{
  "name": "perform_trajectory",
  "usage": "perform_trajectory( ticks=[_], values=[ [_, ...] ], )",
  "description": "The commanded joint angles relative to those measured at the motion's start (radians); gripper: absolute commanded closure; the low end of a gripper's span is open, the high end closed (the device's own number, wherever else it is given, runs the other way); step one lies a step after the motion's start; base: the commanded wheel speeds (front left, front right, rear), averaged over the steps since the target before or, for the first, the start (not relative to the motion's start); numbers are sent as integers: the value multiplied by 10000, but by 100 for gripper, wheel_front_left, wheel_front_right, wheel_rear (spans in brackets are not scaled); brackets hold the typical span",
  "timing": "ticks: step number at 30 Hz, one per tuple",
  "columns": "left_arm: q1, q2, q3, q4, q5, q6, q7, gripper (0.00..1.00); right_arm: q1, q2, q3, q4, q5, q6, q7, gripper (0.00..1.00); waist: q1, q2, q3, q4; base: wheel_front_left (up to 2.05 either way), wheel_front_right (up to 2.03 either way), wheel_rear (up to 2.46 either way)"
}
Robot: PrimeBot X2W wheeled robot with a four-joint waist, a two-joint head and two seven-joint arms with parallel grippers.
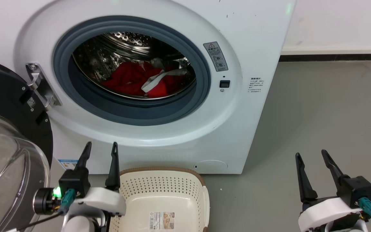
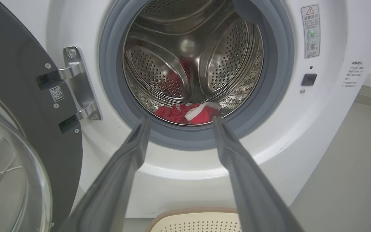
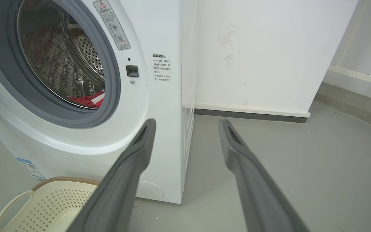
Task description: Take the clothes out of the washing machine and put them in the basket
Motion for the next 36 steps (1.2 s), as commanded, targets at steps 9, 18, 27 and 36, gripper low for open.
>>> perform_trajectory(
  ticks=[9, 18, 27, 36],
  values=[
    [-2015, 176, 75, 542, -48, -147, -26, 0, -712, -7, 55, -222, 58, -7, -53, 0, 0, 0, 1269, -443, 0, 0, 0],
    [-5019, 811, 176, 2054, -268, -392, 242, 0, -1598, -6, 191, 1, 226, -7, -397, 0, 0, 0, 3004, -1185, 0, 0, 0],
    [-7591, 2059, 119, 3532, -312, -668, 1011, 0, -2499, -1, 238, 305, 798, -7, -831, 0, 0, 0, 4744, -2188, 0, 0, 0],
    [-9441, 3470, -339, 4768, -411, -832, 2122, 0, -3033, 1, 511, 545, 1581, -7, -907, 0, 0, 0, 5843, -3210, 0, 0, 0]
  ],
)
